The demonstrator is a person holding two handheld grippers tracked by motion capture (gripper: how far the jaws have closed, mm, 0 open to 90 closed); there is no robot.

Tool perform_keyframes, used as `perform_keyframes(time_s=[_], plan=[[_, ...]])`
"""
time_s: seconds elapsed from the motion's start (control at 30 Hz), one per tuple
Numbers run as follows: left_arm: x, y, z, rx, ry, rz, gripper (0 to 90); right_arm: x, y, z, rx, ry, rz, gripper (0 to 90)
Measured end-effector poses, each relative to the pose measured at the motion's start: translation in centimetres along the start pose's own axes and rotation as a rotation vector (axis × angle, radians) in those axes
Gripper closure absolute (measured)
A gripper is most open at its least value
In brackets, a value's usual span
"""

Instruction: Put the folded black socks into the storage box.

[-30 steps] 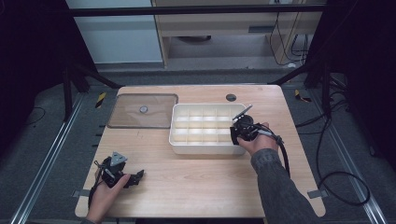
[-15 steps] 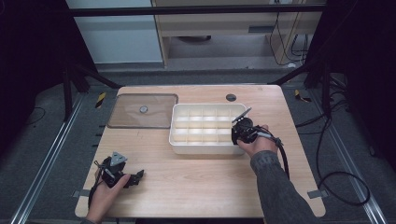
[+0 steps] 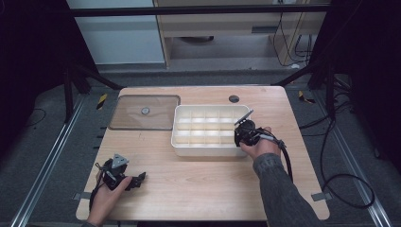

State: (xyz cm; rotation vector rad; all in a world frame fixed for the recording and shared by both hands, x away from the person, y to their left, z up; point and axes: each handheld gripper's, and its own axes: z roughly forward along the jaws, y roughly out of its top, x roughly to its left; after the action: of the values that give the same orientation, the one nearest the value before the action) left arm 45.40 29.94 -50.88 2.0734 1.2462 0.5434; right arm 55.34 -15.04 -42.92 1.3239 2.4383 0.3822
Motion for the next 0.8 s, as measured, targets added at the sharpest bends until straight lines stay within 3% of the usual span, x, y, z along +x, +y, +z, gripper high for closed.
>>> perform_keyframes(time_s=[0.37,0.53,0.63,0.73,0.8], plan=[[0.0,0.0,0.0,0.002,0.000,0.002,0.0,0.0,-0.1,0.0,-0.005,-0.007,-0.016,74.0],[0.0,0.0,0.0,0.001,0.000,0.001,0.0,-0.1,-0.1,-0.5,-0.008,0.002,-0.007,68.0],[0.0,0.0,0.0,0.004,0.000,0.004,0.0,-0.2,-0.1,-1.2,-0.033,0.017,-0.006,62.1],[0.0,0.0,0.0,0.004,-0.001,0.003,0.0,-0.3,0.0,-2.3,-0.061,0.036,0.008,50.7],[0.0,0.0,0.0,0.002,-0.001,0.000,0.0,-0.3,0.0,-2.9,-0.077,0.045,0.002,49.9]])
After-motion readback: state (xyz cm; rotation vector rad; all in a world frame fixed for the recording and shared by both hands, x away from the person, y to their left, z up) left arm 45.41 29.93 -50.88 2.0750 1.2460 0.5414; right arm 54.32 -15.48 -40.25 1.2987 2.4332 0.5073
